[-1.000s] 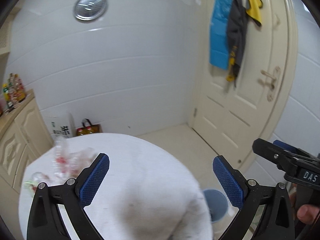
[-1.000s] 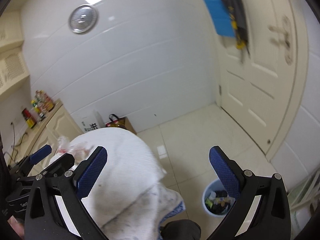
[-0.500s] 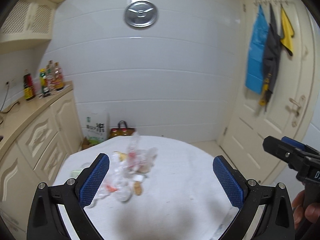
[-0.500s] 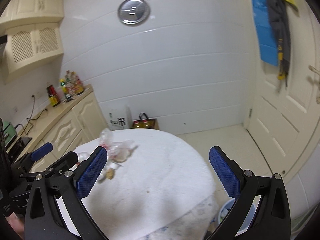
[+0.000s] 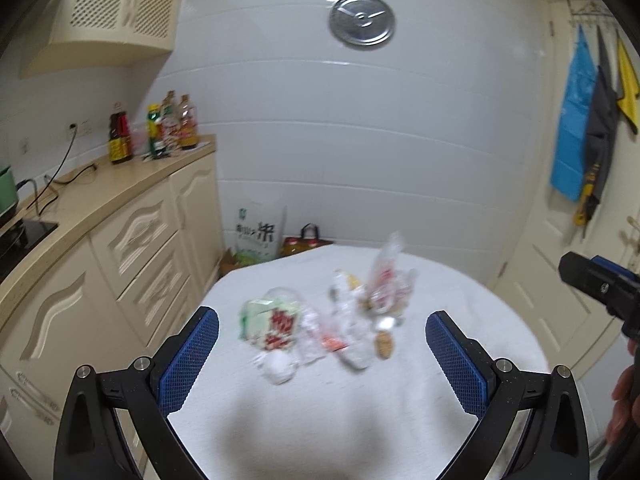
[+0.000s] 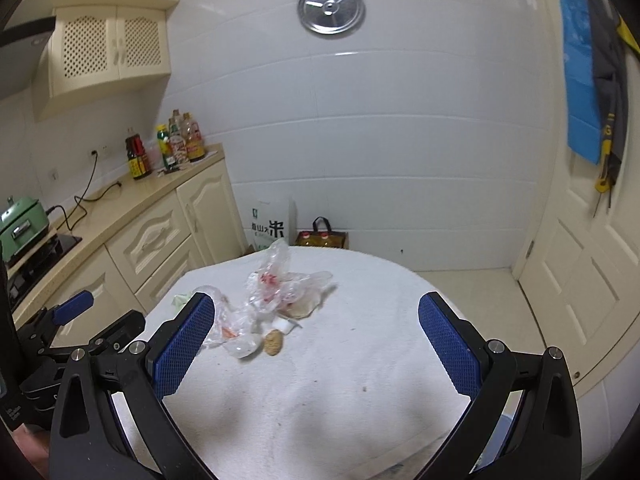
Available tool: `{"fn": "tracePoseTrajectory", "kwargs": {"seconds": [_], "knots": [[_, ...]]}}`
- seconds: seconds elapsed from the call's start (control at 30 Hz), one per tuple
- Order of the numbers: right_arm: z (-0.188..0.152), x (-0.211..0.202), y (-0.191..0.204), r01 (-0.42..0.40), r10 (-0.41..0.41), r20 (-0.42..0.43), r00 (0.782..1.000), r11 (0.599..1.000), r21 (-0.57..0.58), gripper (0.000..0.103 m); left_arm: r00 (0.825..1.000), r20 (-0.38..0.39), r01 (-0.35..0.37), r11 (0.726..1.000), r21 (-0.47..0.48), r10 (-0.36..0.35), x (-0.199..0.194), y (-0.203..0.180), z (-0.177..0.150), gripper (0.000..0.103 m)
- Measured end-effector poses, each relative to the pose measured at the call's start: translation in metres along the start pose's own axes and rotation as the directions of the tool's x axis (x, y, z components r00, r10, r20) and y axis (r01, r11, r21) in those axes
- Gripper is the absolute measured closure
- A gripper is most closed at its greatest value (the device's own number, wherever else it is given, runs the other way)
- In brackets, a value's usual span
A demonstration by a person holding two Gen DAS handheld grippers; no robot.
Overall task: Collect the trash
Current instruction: 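Swing both open tools back from the blue bin over the table trash, then grasp the white tissue ball with the left tool while the right tool grasps the green-white packet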
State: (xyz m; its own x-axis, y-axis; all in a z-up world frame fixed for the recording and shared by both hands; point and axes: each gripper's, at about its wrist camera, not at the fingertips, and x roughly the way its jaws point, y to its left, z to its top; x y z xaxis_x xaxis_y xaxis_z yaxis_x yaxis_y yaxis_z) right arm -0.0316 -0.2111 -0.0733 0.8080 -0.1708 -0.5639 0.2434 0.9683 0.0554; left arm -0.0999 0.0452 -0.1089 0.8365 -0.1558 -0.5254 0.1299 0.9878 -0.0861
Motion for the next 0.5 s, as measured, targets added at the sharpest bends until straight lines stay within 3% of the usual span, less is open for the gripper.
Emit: {"fn": "tracePoseTrajectory", "kwargs": {"seconds": [0.3,0.5], "knots": [[-0.010,0.034,0.022,-0.029,0.027,-0.071,0.997,0.999,-0.038,0.000,0.997,-0.073,-0.042,0.998,-0.048,0.038,0.025,0.031,-0.005,0.001],[-0.013,0.058,0.036,-0.048,0.041,-0.116,0.992,0.997,-0.064,0.000,0.989,-0.139,-0.052,0.997,-0.049,0.045,0.071,0.045,-0.005,0.001]]}}
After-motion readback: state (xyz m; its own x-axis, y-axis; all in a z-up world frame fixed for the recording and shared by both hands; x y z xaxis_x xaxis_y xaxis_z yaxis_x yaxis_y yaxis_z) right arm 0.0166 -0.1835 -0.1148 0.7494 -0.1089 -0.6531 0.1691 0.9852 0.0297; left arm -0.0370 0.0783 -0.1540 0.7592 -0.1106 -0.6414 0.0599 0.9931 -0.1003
